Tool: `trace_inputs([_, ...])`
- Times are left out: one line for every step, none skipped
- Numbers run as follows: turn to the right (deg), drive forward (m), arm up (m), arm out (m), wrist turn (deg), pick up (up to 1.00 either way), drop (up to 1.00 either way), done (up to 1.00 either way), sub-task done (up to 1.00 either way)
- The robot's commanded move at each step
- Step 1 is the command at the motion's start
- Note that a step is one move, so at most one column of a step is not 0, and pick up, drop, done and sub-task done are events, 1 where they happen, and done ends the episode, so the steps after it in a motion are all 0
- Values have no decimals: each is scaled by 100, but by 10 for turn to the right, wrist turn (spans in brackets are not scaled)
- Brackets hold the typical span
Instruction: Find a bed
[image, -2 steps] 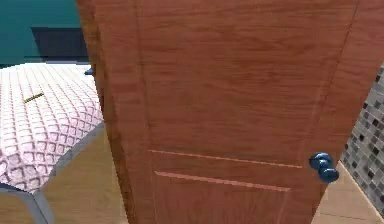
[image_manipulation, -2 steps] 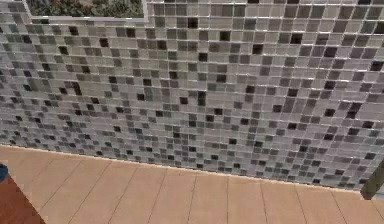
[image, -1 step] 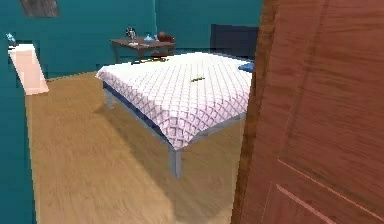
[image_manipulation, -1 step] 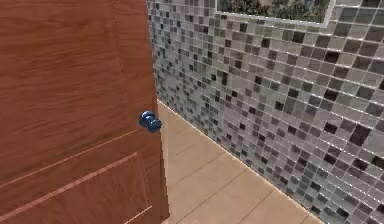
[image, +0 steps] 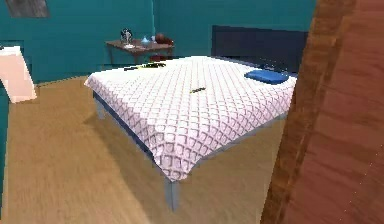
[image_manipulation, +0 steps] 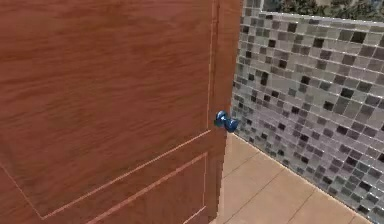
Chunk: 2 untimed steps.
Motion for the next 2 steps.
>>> trace_inputs([-300, 0, 0, 0, 0, 0, 0, 0, 0])
trace_inputs([0, 65, 0, 0, 0, 0, 0, 0, 0])
